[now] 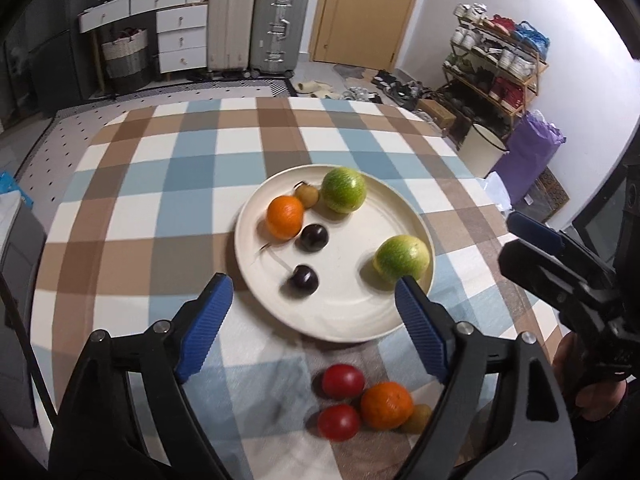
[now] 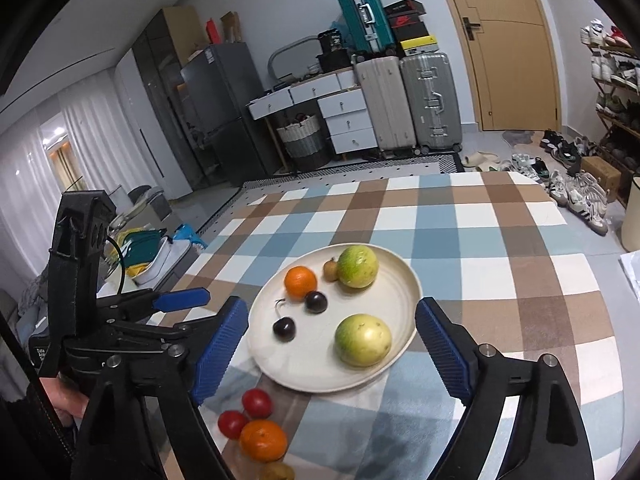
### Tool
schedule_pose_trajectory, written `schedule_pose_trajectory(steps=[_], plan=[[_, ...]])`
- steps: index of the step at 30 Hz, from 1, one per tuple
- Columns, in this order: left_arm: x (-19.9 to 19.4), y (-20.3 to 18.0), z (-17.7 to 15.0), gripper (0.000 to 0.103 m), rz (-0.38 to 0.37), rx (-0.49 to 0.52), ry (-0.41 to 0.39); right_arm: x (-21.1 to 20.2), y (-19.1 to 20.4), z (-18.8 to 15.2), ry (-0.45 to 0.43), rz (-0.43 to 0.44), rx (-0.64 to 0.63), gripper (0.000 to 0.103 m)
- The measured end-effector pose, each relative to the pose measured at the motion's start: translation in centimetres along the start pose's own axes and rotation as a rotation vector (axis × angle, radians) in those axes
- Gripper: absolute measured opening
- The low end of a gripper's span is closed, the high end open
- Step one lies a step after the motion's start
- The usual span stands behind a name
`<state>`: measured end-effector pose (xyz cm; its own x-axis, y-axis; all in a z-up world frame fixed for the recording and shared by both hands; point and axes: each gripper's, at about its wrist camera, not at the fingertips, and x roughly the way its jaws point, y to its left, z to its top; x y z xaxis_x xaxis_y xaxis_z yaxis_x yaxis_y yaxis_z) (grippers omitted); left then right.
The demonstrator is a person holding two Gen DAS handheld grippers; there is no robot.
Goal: Organize fruits
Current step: 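Withdraw both tools from the plate back toward the remaining fruits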
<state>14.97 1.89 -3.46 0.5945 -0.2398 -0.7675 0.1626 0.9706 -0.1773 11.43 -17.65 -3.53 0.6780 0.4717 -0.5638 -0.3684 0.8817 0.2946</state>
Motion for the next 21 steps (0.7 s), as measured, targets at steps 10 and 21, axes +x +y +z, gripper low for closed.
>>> schedule_pose_trajectory(steps=[10,21], plan=[[-3.0,0.7,-2.6,0.102,0.098,-0.023,-0.054,-1.8,1.3,-1.5,-0.017,-0.007,0.009,0.101],[-4.4,1.0,-5.6,0.102,0.093,-0.033,-0.055,-3.1,3.0,-3.4,-0.041,-0.061,-0.025,0.102]])
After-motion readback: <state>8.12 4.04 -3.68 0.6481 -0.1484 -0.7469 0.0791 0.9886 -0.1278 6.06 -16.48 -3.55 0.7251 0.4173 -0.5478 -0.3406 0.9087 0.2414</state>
